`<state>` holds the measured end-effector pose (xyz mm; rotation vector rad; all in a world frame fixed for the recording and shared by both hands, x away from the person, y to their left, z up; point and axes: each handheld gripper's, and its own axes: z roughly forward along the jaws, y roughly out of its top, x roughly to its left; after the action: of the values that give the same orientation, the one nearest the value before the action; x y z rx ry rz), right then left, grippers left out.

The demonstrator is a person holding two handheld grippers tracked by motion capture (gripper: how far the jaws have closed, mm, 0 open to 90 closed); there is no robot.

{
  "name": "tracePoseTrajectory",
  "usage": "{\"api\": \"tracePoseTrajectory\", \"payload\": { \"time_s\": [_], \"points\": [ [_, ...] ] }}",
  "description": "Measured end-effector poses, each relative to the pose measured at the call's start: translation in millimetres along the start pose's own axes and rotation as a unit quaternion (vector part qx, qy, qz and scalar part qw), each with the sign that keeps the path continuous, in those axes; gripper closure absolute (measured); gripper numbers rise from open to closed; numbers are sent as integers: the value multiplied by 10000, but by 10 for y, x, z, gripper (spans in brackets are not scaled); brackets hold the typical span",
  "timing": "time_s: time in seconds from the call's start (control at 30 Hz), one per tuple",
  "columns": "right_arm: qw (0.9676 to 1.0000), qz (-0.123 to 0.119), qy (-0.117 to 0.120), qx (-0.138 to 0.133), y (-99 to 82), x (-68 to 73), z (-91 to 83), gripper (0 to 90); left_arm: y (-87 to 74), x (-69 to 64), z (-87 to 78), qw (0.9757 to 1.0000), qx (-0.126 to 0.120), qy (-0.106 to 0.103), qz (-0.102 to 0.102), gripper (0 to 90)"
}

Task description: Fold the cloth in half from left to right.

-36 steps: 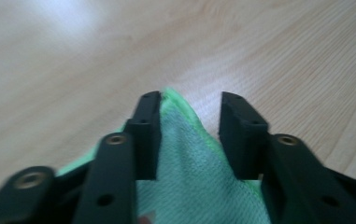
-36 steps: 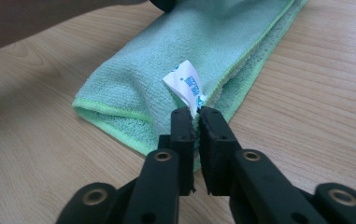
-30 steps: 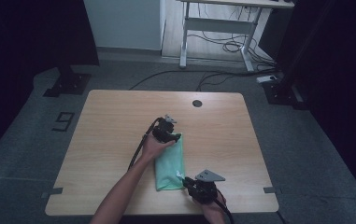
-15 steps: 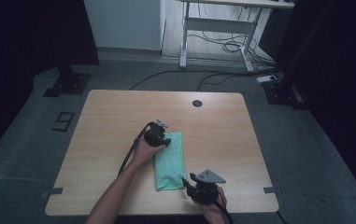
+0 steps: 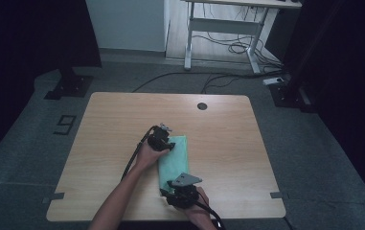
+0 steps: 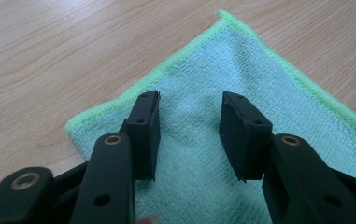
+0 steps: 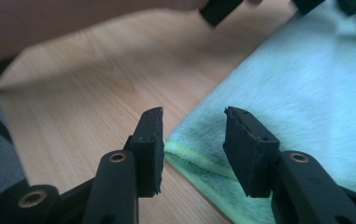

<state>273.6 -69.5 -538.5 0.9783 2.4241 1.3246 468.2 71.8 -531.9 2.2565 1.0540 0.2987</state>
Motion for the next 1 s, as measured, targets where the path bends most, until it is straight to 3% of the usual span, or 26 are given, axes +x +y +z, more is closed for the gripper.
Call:
{"api": "tracePoseTrajectory", "payload": {
  "time_s": [0.2,0.5,0.63,0.73,0.87,1.0],
  "points": [
    [9996,-52,185,221,-40,97,159,614,-11,-3,-1,10000,-29,2,-32,582],
    [9991,42,371,182,-43,167,177,624,-12,5,-6,10000,-36,-25,-40,582],
    [9992,170,342,-89,9,51,34,616,-11,7,-51,10000,-82,-46,24,593],
    [9994,209,106,-235,70,-147,-63,625,-19,2,-88,9999,-92,-39,80,606],
    [9992,345,-182,-118,99,-480,-51,634,-31,29,-98,9999,-116,-17,20,613],
    [9990,184,-371,174,37,-577,13,606,-47,44,-46,10000,-56,-25,7,614]
  ]
}}
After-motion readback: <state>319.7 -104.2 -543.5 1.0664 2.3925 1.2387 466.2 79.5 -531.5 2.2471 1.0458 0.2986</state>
